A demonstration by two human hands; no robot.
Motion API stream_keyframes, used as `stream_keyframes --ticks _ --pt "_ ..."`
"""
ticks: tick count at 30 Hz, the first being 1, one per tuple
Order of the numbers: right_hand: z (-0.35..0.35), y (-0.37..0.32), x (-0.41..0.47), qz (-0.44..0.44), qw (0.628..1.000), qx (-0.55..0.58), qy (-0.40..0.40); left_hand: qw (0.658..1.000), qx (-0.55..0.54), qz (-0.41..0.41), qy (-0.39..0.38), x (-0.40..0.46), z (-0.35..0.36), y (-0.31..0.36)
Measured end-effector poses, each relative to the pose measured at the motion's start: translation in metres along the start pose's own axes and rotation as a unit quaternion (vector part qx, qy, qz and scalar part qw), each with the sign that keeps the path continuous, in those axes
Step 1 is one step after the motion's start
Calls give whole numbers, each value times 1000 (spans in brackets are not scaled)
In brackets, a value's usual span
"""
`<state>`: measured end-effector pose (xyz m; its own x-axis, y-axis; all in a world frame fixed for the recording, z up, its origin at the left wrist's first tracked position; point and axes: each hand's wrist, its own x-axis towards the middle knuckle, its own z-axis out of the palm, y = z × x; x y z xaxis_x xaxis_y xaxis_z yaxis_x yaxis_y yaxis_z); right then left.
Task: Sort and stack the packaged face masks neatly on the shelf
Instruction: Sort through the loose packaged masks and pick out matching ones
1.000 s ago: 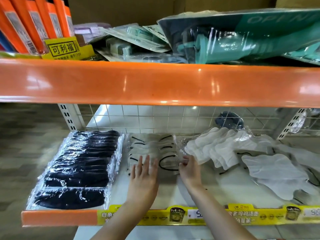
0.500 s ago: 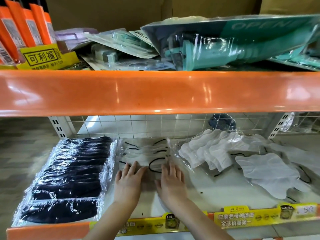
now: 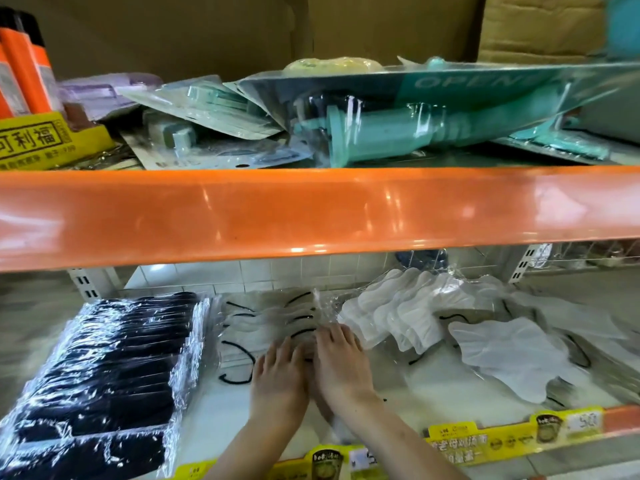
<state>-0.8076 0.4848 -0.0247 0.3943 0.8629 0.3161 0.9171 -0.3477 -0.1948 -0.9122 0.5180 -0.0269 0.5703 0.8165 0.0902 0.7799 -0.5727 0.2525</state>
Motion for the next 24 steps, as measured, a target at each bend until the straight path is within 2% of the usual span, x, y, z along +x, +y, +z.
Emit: stream_keyframes --ticks 3,5,7,9,14,19,22,24 --pt "-6 21 14 -3 998 -6 60 1000 -14 24 1 6 4 13" --pt "-7 34 23 11 1000 -26 8 999 -27 42 -2 9 5 21" --pt "-8 46 28 24 995 -34 -88 998 -29 56 -4 13 8 27" --pt "-7 57 30 44 989 -70 -122 998 -24 63 -11 17 11 32" --pt "-6 75 29 62 991 -87 -78 995 -30 91 -20 23 11 40" --pt "-21 88 27 93 991 -97 -29 991 -80 110 13 34 16 49" --pt "-25 94 23 126 990 -47 -51 977 -190 87 -32 45 16 53" --pt "-26 99 19 133 989 -46 -42 948 -314 43 -33 53 9 60"
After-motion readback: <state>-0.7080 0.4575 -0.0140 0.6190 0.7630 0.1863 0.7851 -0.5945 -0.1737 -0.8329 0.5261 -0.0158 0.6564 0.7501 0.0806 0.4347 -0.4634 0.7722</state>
